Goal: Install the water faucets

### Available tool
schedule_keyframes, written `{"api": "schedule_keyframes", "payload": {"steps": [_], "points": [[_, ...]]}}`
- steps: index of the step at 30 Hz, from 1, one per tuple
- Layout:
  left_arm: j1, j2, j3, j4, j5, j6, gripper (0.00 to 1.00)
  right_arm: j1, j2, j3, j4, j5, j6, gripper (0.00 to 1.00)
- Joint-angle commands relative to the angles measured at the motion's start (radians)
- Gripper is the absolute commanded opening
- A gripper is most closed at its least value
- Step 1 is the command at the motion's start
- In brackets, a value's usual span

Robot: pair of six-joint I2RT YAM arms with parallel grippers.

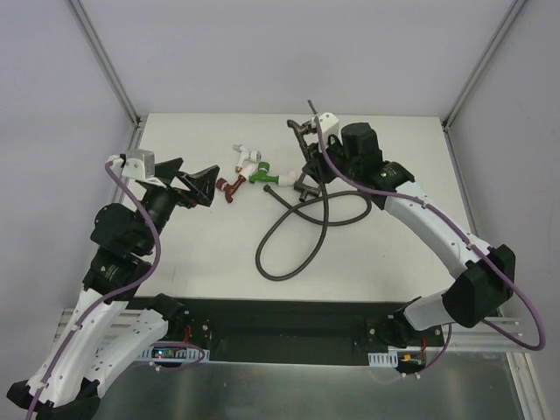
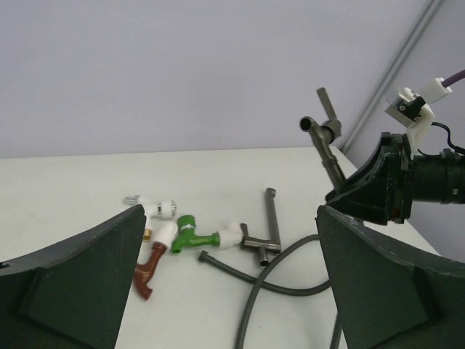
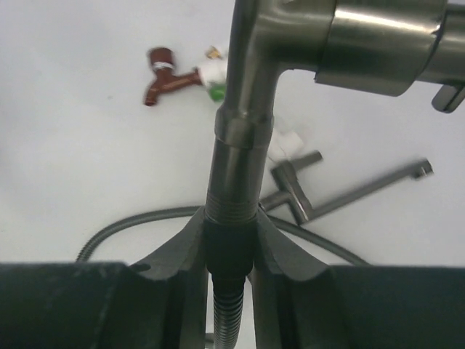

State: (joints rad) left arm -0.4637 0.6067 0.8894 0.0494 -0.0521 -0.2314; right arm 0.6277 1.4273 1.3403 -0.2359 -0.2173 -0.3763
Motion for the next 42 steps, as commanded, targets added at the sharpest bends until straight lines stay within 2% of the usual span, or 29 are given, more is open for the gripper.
{"api": "schedule_keyframes", "payload": {"steps": [1, 6, 12, 22, 28, 33, 36, 37, 39, 40, 42], "points": [[0.0, -0.062, 0.023, -0.109, -0.153, 0.116, 0.99, -0.158, 0.038, -0.022, -0.048, 0.137, 0.158, 0.02], [0.0, -0.133, -0.027, -0.149, -0.256, 0.145, 0.99, -0.395, 0.079, -0.122, -0.053, 0.148, 0.319, 0.02], [0.0, -0.168, -0.055, -0.215, -0.363, 0.15, 0.99, -0.591, 0.177, -0.205, -0.075, 0.188, 0.418, 0.02], [0.016, -0.134, -0.038, -0.286, -0.374, 0.139, 0.99, -0.711, 0.35, -0.127, -0.201, 0.19, 0.399, 0.02], [0.051, -0.159, -0.046, -0.29, -0.371, 0.113, 0.99, -0.723, 0.436, -0.095, -0.241, 0.168, 0.384, 0.09], [0.077, -0.182, -0.044, -0.299, -0.374, 0.083, 0.99, -0.732, 0.467, -0.093, -0.246, 0.165, 0.384, 0.25], [0.083, -0.206, -0.05, -0.299, -0.396, 0.072, 0.99, -0.735, 0.452, -0.102, -0.246, 0.177, 0.384, 0.42], [0.085, -0.214, -0.052, -0.299, -0.41, 0.072, 0.99, -0.735, 0.428, -0.105, -0.247, 0.179, 0.384, 0.52], [0.085, -0.231, -0.053, -0.299, -0.417, 0.07, 0.99, -0.735, 0.397, -0.116, -0.247, 0.183, 0.382, 0.61], [0.086, -0.235, -0.055, -0.299, -0.422, 0.069, 0.99, -0.734, 0.362, -0.119, -0.247, 0.187, 0.382, 0.68], [0.089, -0.252, -0.053, -0.298, -0.43, 0.066, 0.99, -0.735, 0.319, -0.124, -0.253, 0.199, 0.39, 0.74]]}}
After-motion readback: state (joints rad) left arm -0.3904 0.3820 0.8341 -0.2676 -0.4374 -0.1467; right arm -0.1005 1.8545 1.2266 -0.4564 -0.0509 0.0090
